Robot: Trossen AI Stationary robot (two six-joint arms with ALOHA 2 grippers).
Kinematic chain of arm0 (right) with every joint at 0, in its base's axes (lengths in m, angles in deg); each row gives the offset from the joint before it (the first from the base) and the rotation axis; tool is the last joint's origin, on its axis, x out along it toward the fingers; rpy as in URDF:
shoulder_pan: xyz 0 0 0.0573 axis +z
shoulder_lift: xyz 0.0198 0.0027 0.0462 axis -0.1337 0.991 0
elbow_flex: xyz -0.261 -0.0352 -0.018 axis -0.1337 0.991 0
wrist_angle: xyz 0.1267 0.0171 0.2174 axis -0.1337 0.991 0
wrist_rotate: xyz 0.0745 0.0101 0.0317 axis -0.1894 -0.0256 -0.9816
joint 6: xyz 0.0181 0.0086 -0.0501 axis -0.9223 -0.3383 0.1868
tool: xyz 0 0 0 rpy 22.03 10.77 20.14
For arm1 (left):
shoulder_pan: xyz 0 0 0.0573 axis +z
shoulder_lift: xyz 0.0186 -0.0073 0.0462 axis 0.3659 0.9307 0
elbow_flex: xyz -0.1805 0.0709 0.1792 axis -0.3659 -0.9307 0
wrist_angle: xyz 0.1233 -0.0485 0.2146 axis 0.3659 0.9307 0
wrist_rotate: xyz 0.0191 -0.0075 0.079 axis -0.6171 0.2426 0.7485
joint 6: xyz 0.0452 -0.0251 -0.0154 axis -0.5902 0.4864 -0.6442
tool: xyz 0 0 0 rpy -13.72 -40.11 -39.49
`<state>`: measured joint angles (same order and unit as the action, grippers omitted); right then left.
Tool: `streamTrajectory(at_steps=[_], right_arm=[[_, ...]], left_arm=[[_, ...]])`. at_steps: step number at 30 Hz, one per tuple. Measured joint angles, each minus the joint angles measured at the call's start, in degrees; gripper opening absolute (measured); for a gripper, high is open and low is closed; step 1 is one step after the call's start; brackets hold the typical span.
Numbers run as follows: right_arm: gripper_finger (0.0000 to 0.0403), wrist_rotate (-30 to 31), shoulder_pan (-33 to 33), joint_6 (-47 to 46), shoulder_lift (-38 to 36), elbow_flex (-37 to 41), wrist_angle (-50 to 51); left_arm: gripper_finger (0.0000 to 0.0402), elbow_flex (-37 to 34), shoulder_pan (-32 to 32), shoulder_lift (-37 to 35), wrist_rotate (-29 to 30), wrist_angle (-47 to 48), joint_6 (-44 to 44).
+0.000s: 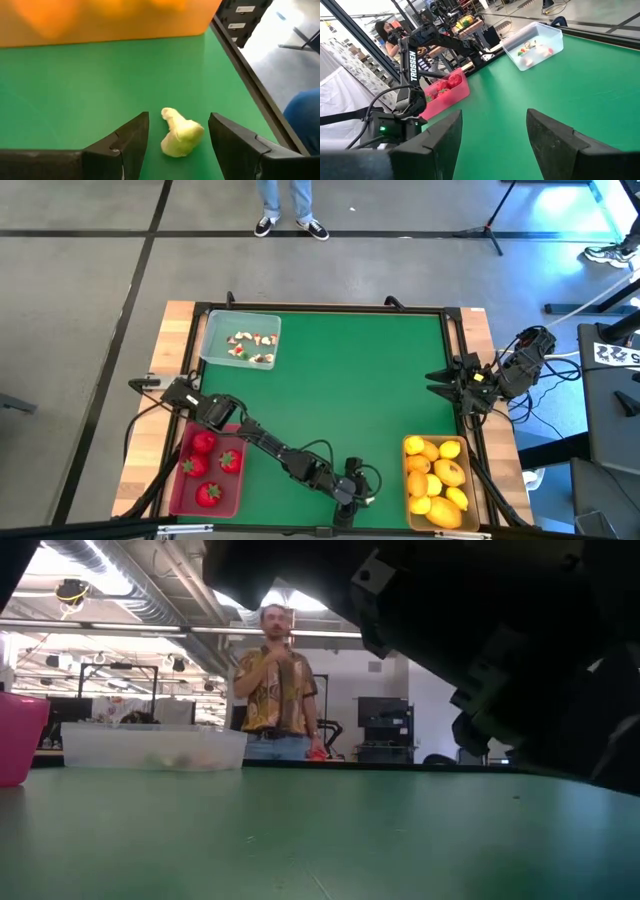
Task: Sort produce into baskets
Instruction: Put the green mushroom into the white bin
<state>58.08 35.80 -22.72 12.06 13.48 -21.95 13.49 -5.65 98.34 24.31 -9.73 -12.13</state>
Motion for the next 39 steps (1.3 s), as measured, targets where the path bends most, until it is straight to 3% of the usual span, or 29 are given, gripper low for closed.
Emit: streamTrajectory(at_steps=[16, 30, 39], right_arm=[[0.0221, 0.00, 0.00, 0.00, 0.00, 0.00, 0.00], [0.0221, 0.00, 0.00, -0.85, 0.00, 0.00, 0.17], [0.0221, -0.02, -0.01, -0.85, -0.01, -0.02, 0.24]], left_arm=[[0.0200, -0.02, 0.06, 1.03, -0.35, 0.01, 1.14], [0.0100, -0.02, 0.10, 1.00, -0.33, 0.01, 2.99], [0.0085, -0.04, 1.26, -3.68, -0.20, 2.29, 2.42]])
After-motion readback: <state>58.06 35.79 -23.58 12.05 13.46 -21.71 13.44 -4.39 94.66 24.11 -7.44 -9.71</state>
